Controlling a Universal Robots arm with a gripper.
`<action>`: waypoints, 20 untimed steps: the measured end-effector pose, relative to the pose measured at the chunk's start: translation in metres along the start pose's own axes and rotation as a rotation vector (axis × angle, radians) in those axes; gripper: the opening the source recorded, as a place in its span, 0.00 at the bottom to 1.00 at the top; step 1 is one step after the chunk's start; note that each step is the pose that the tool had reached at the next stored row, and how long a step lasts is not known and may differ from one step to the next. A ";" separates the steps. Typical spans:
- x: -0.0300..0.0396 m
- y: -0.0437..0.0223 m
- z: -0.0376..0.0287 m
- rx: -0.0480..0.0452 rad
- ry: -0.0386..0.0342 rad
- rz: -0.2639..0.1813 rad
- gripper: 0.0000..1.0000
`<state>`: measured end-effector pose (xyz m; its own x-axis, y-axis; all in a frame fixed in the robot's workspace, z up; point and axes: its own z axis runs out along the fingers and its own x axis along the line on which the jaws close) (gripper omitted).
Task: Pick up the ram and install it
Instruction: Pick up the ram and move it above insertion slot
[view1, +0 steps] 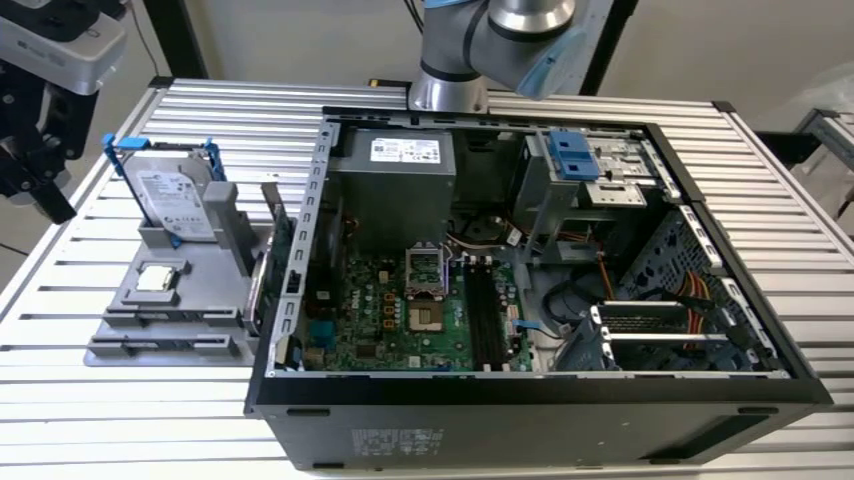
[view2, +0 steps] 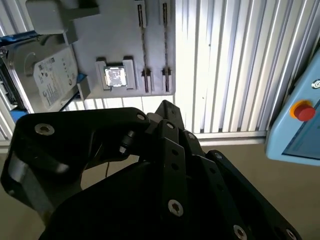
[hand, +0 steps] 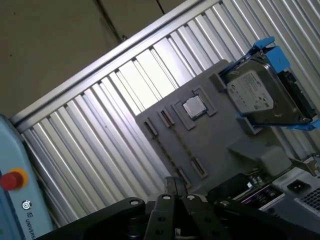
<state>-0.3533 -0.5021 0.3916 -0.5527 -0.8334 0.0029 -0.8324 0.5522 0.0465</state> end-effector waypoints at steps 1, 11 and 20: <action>0.0000 0.0000 0.0000 0.0000 0.0004 -0.009 0.00; 0.0000 0.0000 0.0000 0.0003 0.0045 -0.096 0.00; 0.0000 0.0000 0.0000 0.0005 0.0088 -0.187 0.00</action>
<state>-0.3533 -0.5022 0.3916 -0.3879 -0.9217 0.0030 -0.9206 0.3877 0.0466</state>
